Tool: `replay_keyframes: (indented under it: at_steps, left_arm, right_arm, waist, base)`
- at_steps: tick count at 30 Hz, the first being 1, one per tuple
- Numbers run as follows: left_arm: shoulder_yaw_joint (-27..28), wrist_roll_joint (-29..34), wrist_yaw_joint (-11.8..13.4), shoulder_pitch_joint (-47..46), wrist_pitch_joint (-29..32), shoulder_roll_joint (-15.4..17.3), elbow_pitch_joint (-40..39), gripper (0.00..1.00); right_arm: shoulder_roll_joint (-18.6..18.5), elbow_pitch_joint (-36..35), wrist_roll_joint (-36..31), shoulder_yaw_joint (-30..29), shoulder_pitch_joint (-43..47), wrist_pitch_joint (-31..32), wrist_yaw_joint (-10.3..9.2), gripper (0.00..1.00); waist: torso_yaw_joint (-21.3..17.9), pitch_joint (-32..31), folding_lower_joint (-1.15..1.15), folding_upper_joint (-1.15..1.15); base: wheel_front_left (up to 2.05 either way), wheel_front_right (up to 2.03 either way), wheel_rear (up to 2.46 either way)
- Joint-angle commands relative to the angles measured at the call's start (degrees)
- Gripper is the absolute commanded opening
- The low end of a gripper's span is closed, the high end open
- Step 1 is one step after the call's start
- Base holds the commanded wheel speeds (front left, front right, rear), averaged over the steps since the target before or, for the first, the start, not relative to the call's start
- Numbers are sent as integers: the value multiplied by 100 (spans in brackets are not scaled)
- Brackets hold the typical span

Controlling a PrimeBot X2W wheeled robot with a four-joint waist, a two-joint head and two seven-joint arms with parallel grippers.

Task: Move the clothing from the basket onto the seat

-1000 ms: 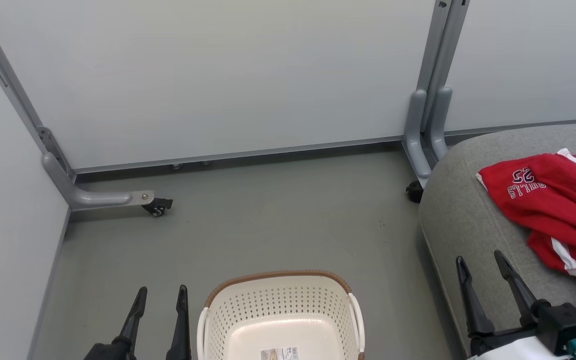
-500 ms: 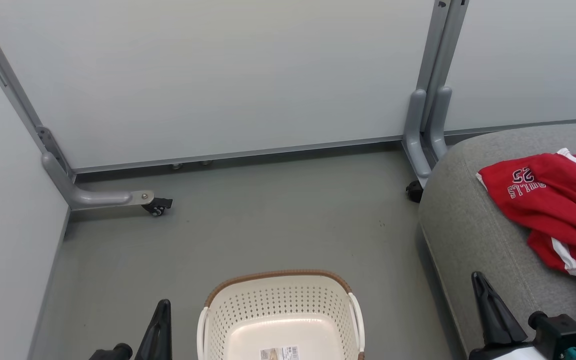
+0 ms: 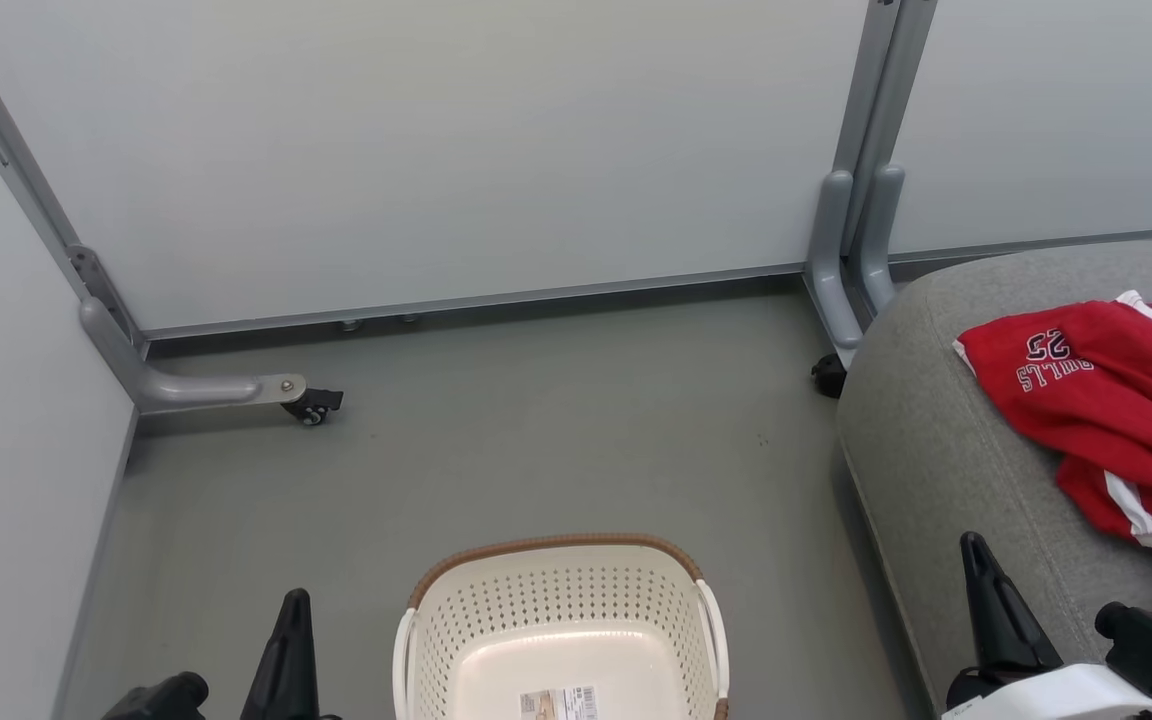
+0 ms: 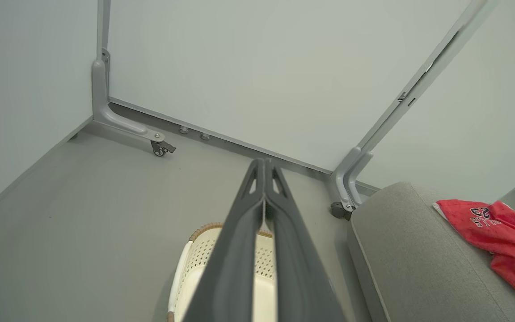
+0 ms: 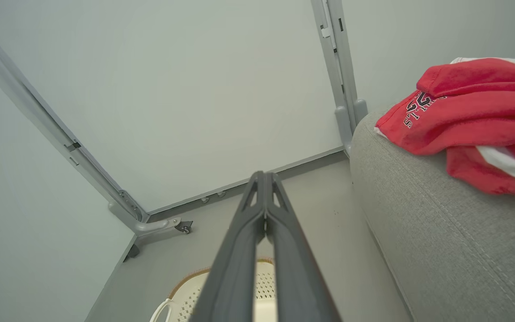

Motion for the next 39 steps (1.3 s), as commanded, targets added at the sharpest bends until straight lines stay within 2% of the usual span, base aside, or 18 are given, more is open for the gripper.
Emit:
replay_keyframes:
  at_steps: [1,19,39]
  left_arm:
    - [53,-233,-39,-215,39,50,-50,0]
    - [273,-1758,-103,-538,411,89,55,0]
    - [494,-3108,-160,-826,767,104,153,0]
  right_arm:
    - [-56,-42,252,-17,-190,37,0,0]
    - [-118,204,1883,-72,-502,393,-1,0]
    - [-147,434,3328,-156,-778,741,-2,0]
  waist:
    - [-1,6,0,0]
    - [-8,87,0,0]
    - [-16,175,0,0]
  base:
    - [0,0,0]
    - [0,0,0]
    - [0,0,0]
